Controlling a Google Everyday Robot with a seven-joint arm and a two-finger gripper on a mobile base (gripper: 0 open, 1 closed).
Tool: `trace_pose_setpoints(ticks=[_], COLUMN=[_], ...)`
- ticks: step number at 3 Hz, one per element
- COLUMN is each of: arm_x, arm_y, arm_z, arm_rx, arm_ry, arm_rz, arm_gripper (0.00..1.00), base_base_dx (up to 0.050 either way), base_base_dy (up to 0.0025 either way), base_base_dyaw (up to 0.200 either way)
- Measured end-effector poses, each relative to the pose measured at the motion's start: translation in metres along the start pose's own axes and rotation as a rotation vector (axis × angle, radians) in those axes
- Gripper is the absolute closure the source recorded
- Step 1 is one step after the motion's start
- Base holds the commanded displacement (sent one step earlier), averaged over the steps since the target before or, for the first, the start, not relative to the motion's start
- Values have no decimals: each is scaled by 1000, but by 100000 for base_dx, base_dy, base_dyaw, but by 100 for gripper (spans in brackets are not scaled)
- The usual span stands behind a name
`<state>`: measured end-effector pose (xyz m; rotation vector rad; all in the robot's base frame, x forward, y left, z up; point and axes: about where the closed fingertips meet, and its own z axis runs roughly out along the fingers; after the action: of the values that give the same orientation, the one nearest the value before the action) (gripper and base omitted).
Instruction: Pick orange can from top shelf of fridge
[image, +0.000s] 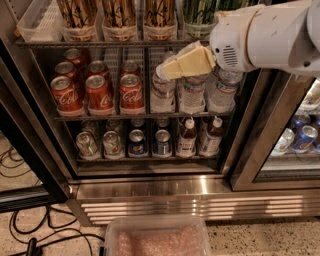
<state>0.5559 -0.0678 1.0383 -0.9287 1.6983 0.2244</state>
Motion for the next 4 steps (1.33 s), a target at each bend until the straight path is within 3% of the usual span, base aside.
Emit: trace_pose_setpoints(ticks=[2, 3, 4], arm_x=[-26, -50, -63], arm_y=[9, 6, 1], arm_z=[27, 45, 52], arm_rx=[41, 111, 188], arm_ry=[-130, -206, -246], arm_rz=[25, 24, 22], arm_gripper=[11, 2, 11], base_base_dx=[0, 0, 0], base_base_dy=[0, 0, 0], base_base_dyaw=[0, 0, 0])
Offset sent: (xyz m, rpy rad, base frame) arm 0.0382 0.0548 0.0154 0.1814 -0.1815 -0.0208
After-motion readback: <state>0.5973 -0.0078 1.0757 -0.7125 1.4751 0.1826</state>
